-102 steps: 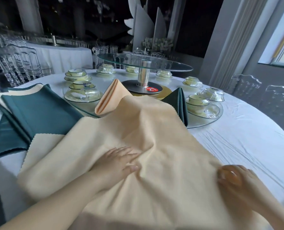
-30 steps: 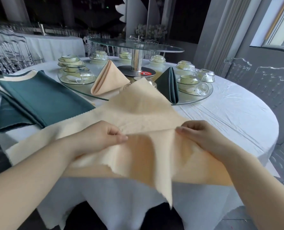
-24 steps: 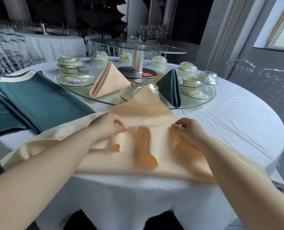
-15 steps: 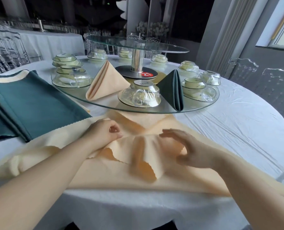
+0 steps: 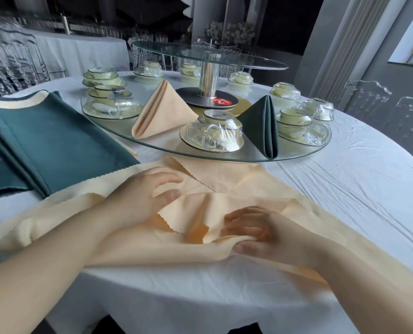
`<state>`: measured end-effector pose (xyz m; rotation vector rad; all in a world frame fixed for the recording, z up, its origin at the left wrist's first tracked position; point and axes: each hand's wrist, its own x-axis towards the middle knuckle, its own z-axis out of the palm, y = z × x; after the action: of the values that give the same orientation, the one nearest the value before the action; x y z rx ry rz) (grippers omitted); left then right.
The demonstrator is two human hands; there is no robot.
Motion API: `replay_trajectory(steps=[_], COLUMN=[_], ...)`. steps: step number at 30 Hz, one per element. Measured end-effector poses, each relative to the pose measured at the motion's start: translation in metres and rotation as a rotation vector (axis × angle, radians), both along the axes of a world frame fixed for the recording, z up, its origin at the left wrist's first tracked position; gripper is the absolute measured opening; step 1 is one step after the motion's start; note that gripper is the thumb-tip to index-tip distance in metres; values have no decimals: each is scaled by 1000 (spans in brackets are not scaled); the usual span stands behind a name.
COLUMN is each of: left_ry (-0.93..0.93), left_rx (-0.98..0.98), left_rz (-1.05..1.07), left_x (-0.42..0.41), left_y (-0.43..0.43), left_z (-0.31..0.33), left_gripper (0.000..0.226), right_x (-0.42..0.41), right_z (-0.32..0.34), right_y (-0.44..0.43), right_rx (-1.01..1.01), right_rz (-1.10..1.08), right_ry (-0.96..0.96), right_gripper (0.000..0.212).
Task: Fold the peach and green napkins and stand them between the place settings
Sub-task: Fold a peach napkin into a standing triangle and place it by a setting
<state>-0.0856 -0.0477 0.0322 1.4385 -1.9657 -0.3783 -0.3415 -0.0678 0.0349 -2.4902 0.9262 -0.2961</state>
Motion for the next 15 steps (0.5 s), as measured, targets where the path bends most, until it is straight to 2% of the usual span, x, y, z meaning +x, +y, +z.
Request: replay_trajectory(steps=[2, 5, 8, 12, 15], left_ry=[2, -192, -302, -316, -384], left_rx=[-125, -297, -282, -245, -277], left_rz=[-69, -194, -185, -71, -53], left_x=[-3, -7, -5, -2, 0], left_y=[28, 59, 68, 68, 71], left_z=[3, -9, -24, -32, -33], left_gripper=[44, 32, 27, 28, 29], right_x=[0, 1, 0, -13, -25], right_z=[1, 1, -4, -8, -11], right_y=[-2, -2, 2, 26, 41], right_rx=[25, 28, -188, -560, -581], right_rz=[-12, -69, -138, -133, -67], right_ry=[12, -55, -79, -49, -30], right_gripper=[50, 37, 50, 31, 20])
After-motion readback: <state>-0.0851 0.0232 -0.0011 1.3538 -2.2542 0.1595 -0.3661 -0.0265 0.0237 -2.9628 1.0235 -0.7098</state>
